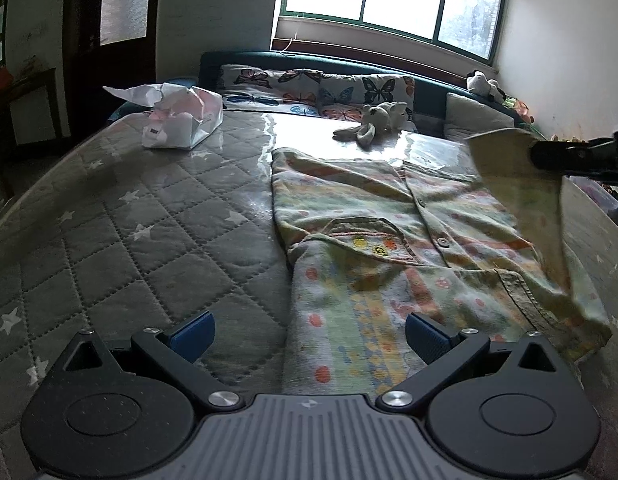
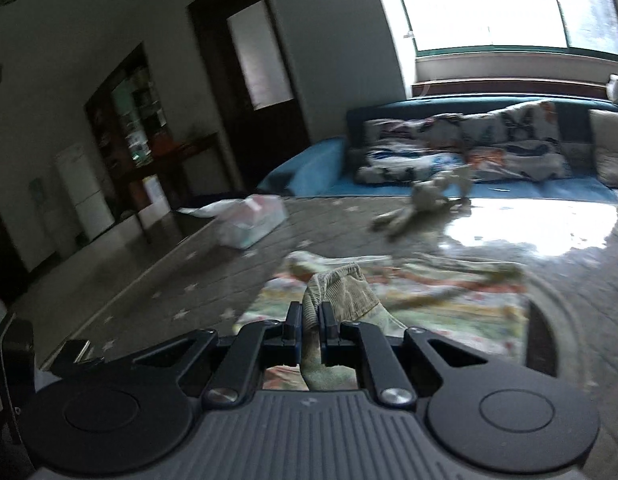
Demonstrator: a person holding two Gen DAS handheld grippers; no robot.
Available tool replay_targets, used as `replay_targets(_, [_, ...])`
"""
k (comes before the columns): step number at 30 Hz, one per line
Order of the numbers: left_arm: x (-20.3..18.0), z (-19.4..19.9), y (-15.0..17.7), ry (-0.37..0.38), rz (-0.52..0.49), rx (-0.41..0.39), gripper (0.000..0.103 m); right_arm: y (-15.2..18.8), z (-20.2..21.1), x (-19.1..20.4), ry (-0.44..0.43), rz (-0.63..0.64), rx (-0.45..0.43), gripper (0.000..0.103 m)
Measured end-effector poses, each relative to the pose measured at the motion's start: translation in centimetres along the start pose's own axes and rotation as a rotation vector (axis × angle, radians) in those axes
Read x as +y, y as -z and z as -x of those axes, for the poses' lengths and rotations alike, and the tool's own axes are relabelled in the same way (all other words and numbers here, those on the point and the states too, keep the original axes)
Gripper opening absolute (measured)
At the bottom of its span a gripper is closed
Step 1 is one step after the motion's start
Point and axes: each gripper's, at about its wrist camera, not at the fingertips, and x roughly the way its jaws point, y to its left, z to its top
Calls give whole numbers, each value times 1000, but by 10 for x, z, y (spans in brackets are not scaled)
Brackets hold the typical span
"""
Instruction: Fold clothes
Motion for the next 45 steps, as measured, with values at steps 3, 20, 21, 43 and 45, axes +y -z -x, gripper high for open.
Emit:
replay_targets(3, [2,0,1,-3,5,2,103,3,-15,13,-32,16,28,7])
replay_targets(20, [-3,-3,-10,-12,2,-6,103,16,-1,-3,20,86,95,22])
replay_targets(21, [-5,-4,-12,-10,-5,-7,103,21,4,-10,50,91,107,23])
replay_targets(43, [-50,-22,-11,118,-165,11,52,88,45,-76,184,-46,207,37])
replay_targets(45, [-49,-23,-11,124,-160,20,49,88,45,-75,187,-46,202,37])
